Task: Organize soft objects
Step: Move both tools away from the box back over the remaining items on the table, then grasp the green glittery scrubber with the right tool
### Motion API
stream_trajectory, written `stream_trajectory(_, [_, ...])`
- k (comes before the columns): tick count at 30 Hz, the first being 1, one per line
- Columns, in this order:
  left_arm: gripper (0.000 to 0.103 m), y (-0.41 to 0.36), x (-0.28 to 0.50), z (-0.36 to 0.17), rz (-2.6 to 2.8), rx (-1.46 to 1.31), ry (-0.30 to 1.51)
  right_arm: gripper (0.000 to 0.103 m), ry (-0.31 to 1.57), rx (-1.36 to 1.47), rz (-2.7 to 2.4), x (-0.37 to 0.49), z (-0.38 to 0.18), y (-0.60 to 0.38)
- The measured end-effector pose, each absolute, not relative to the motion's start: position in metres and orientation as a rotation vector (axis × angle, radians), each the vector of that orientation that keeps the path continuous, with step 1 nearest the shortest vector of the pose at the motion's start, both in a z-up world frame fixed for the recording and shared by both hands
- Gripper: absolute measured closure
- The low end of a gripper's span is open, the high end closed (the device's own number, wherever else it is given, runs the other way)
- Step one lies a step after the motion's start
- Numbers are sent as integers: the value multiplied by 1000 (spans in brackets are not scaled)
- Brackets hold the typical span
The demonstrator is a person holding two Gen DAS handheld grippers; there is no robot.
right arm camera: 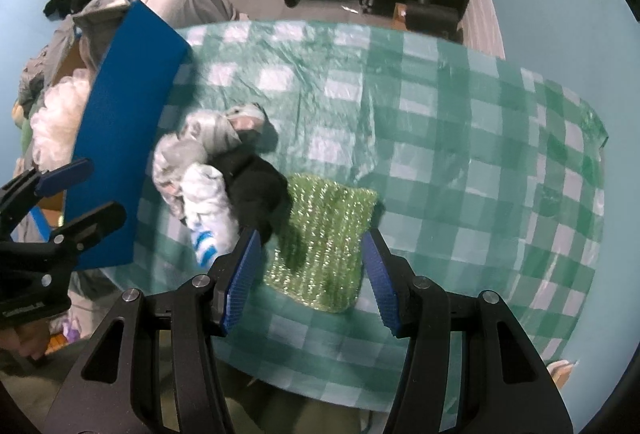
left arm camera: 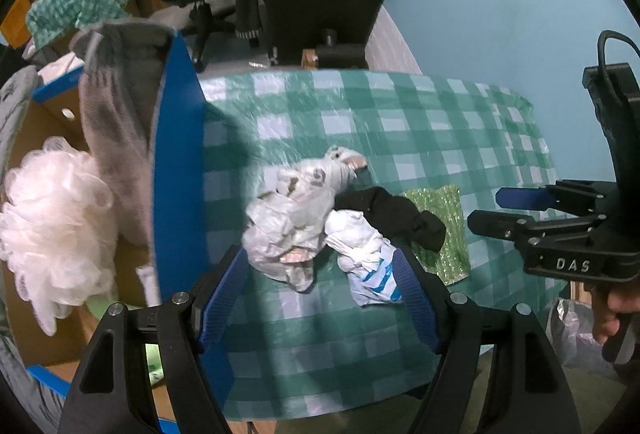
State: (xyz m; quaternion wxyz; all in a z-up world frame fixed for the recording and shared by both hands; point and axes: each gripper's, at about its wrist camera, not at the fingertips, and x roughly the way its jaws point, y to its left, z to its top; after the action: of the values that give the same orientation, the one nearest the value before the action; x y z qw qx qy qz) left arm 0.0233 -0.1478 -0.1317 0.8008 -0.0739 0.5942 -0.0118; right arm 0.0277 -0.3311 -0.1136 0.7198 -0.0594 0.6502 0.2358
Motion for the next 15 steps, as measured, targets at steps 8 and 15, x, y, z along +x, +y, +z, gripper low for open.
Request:
stream_trajectory(8, [27,-154,25,-153,-21,-203,1330,49,1484,-159,513,24,-147,-329])
stream_trajectory(15, [27,-158,27,-164,-16,-243,1357,49,1512,-175,511,19,-171,-327])
